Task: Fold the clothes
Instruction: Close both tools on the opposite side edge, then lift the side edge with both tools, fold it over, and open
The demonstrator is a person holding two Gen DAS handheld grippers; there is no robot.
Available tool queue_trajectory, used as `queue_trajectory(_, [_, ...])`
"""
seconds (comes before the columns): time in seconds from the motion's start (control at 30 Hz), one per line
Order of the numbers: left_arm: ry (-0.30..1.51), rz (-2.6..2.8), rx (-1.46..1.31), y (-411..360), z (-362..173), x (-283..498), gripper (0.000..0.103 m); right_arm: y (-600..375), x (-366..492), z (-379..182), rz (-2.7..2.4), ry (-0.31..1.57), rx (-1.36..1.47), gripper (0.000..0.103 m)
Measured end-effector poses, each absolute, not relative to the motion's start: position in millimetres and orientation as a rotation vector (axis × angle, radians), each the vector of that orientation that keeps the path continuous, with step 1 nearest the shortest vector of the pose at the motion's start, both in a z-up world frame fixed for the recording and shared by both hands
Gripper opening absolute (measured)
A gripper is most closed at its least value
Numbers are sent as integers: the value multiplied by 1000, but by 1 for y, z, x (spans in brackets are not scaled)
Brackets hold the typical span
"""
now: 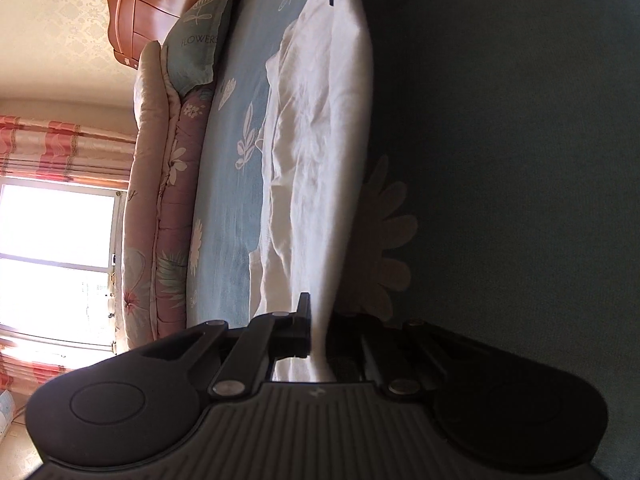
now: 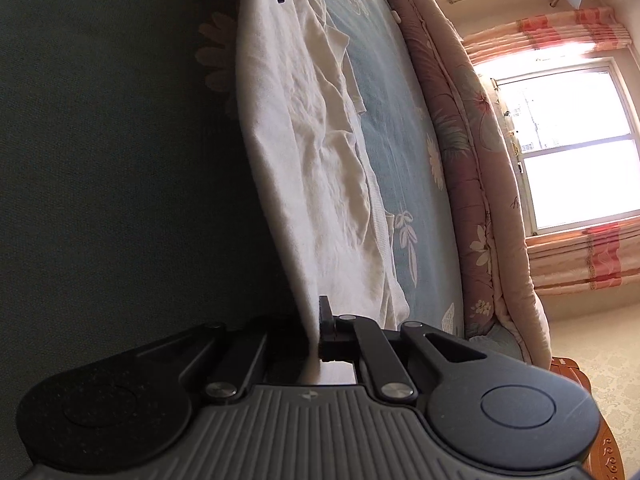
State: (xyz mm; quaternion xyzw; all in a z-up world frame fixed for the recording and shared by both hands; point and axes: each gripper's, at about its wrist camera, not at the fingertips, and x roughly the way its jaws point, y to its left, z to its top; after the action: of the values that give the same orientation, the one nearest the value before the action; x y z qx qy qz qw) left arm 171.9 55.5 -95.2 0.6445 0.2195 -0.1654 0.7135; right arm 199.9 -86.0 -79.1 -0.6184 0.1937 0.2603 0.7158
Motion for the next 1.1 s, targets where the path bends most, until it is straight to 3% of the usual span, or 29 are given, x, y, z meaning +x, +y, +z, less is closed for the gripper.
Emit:
queue_trajectory(0.43, [500, -434, 1472, 43, -88, 57, 1, -102, 101, -60, 662, 509, -1344, 7])
queue_trajectory(0.67, [566, -483, 1405, 40, -101, 26, 4, -104, 69, -81, 715, 617, -1332, 10])
queue_trajectory(0.8, [625, -543, 1299, 48, -84, 10, 12, -116, 63, -78, 733, 673, -1293, 15])
queue_trajectory(1.1, [681, -445, 854, 94, -6, 48, 11, -154, 92, -17, 760, 720, -983, 16])
